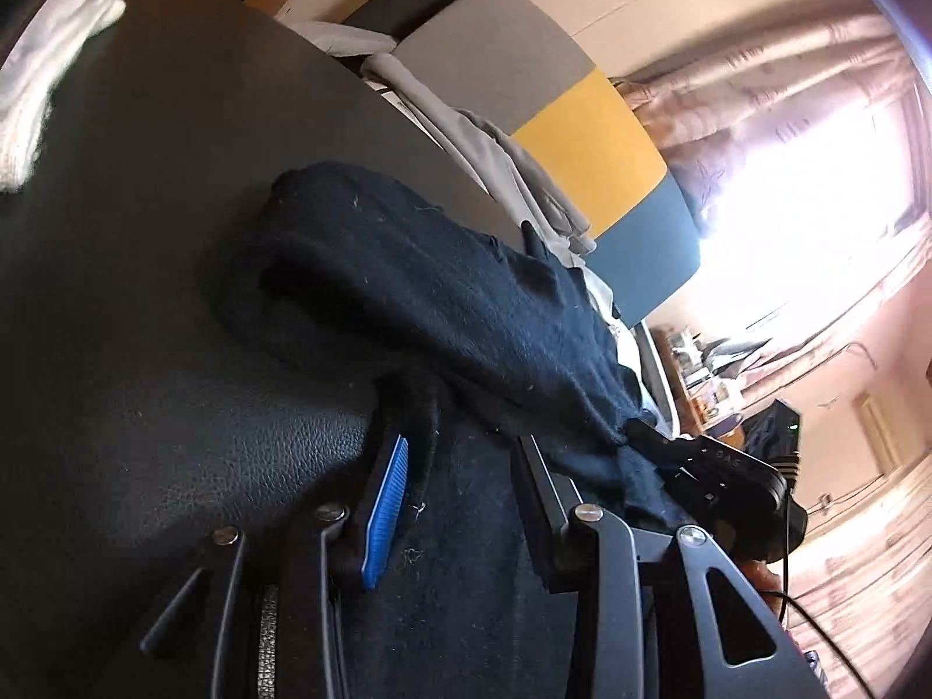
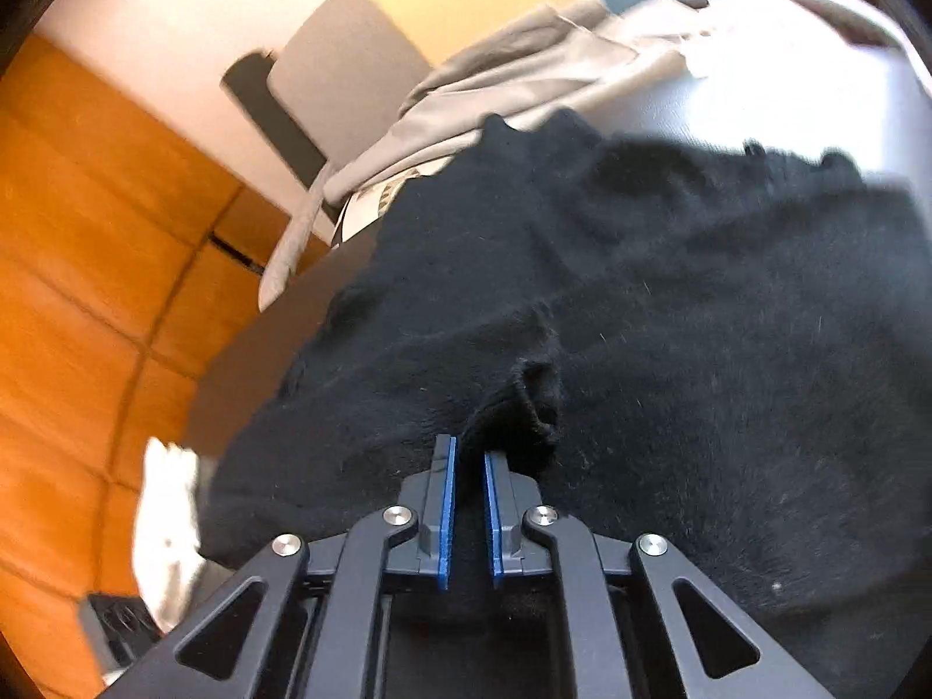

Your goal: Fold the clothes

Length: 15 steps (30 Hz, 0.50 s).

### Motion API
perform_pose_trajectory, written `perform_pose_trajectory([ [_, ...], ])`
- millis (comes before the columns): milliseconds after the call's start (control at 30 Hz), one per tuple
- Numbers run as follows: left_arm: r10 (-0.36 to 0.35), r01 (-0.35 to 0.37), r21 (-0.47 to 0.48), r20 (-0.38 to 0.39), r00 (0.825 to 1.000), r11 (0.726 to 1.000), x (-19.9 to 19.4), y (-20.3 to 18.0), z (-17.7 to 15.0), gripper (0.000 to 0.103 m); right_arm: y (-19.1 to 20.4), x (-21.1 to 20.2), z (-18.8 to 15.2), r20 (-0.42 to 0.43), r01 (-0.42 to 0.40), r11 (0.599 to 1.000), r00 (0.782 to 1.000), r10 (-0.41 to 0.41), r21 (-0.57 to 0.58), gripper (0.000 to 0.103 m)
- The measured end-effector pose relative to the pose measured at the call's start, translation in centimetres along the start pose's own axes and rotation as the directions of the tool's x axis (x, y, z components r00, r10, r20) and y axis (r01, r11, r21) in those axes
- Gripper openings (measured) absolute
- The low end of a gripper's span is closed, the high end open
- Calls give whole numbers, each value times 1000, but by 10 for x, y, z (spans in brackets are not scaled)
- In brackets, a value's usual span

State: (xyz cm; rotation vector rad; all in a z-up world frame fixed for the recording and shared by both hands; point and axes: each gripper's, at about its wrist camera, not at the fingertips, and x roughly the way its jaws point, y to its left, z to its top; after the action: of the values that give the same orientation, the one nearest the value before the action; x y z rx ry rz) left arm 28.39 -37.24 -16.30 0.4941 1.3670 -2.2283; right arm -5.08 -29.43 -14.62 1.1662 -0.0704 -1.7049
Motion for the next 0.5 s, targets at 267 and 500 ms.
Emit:
perform_pose_trajectory([
  [267, -102, 105, -132, 23, 994, 986, 17, -2, 33, 37, 76, -43, 41, 98, 29, 971, 995, -6, -236, 9],
  [500, -94, 101, -178, 51, 994, 979, 27, -5, 39, 37, 112, -71, 82, 115, -14, 962, 992, 47, -272, 11],
])
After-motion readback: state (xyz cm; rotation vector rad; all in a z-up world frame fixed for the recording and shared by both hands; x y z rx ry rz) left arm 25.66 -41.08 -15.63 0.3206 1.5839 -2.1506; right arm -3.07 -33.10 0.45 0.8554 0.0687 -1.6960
